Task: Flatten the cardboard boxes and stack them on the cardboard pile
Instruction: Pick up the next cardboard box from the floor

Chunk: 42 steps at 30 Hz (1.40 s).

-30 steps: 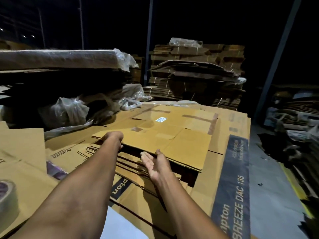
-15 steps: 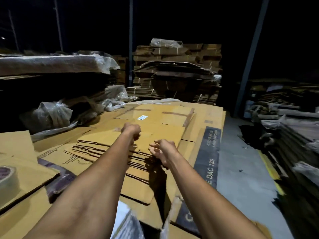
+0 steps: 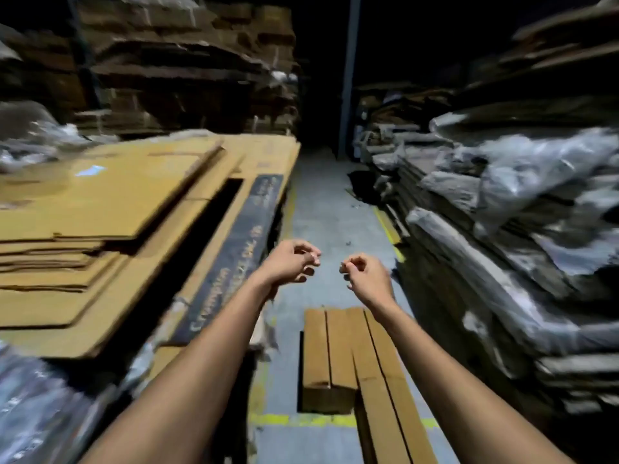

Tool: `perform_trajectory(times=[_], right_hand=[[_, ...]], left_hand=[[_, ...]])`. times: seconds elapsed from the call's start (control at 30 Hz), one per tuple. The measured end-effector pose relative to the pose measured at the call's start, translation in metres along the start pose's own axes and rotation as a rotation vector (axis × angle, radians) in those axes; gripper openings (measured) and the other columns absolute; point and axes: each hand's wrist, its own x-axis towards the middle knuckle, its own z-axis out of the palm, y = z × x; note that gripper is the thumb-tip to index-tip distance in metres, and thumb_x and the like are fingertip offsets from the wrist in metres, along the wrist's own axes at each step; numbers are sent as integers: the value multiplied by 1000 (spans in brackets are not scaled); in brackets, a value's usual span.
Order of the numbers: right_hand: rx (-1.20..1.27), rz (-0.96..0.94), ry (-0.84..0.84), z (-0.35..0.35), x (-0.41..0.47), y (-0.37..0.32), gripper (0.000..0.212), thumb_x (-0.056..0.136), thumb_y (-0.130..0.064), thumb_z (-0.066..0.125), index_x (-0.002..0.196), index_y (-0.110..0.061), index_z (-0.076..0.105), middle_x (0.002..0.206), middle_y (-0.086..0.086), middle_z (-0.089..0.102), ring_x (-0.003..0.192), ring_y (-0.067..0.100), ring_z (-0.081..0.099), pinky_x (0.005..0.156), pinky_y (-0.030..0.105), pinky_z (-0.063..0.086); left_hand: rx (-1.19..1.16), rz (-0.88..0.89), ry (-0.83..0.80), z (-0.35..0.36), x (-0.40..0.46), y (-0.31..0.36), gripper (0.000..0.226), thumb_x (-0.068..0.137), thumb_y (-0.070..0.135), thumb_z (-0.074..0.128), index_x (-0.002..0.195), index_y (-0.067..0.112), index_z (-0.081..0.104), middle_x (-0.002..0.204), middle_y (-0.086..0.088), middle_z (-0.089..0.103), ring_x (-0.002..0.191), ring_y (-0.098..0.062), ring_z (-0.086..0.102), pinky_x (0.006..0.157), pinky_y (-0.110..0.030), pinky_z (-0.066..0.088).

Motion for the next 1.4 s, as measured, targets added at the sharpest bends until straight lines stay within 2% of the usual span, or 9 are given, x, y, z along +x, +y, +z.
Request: perform_trajectory(times=[0.13,0.3,0.47,0.6,0.77,0.87,1.1,1.27,1.4], right_hand=[[-333,154,-23,-56,-50,150,23,98,-26,65,75,-21,63,80,-3,70,87,21,64,74,30,42],[-530,332,-156,-77,-71,313,12,100,-27,58,89,-24,59,86,-1,65,93,27,66,73,37,50],[-513,448,-230,-79,-53,462,6,95,-25,61,91,-30,61,92,-7,70,91,17,67,80,38,57],[-507,524,-254,-78,-32,577,2,91,-32,60,92,-33,58,93,-9,69,89,16,65,79,39,57],[-512,628,-304,-64,-24,715,12,94,-35,65,99,-31,55,106,-4,68,100,21,64,85,39,56],[-572,665,-390,-46,-28,801,26,96,-39,63,117,-26,53,122,2,61,113,26,60,91,40,54],[-638,778,-461,-3,-58,958,84,89,-57,69,149,-17,26,152,9,35,136,41,42,105,49,47],[-646,884,-497,10,-89,1027,139,73,-77,73,161,-17,-16,171,9,-6,152,47,19,117,63,30],[-620,859,-456,11,-103,1049,145,66,-77,75,160,-24,-22,171,11,-8,149,50,23,115,64,33]], left_hand=[[171,-128,-113,135,-6,-114,12,99,12,63,92,17,70,83,0,72,69,-17,64,61,-27,47],[436,-246,-205,247,8,-251,14,94,16,60,90,23,71,94,5,74,92,-15,68,70,-24,45],[488,-369,-280,331,70,-374,19,92,19,56,81,32,63,100,5,73,95,-18,68,79,-29,55],[510,-416,-287,396,118,-456,18,94,21,52,85,33,61,105,4,70,95,-21,65,73,-26,47],[515,-509,-269,486,146,-562,11,86,26,49,86,32,59,103,1,69,95,-25,66,79,-30,55],[585,-544,-272,539,147,-633,15,84,29,56,99,32,60,112,2,66,104,-23,64,86,-32,56],[769,-660,-235,643,120,-778,66,86,48,70,139,20,42,142,-9,37,131,-34,40,97,-48,54],[716,-872,-182,683,97,-842,124,77,64,81,162,33,-3,168,-10,-10,151,-46,11,107,-66,42],[707,-918,-116,712,80,-881,149,64,69,86,156,46,-28,161,-5,-43,155,-50,-7,108,-75,38]])
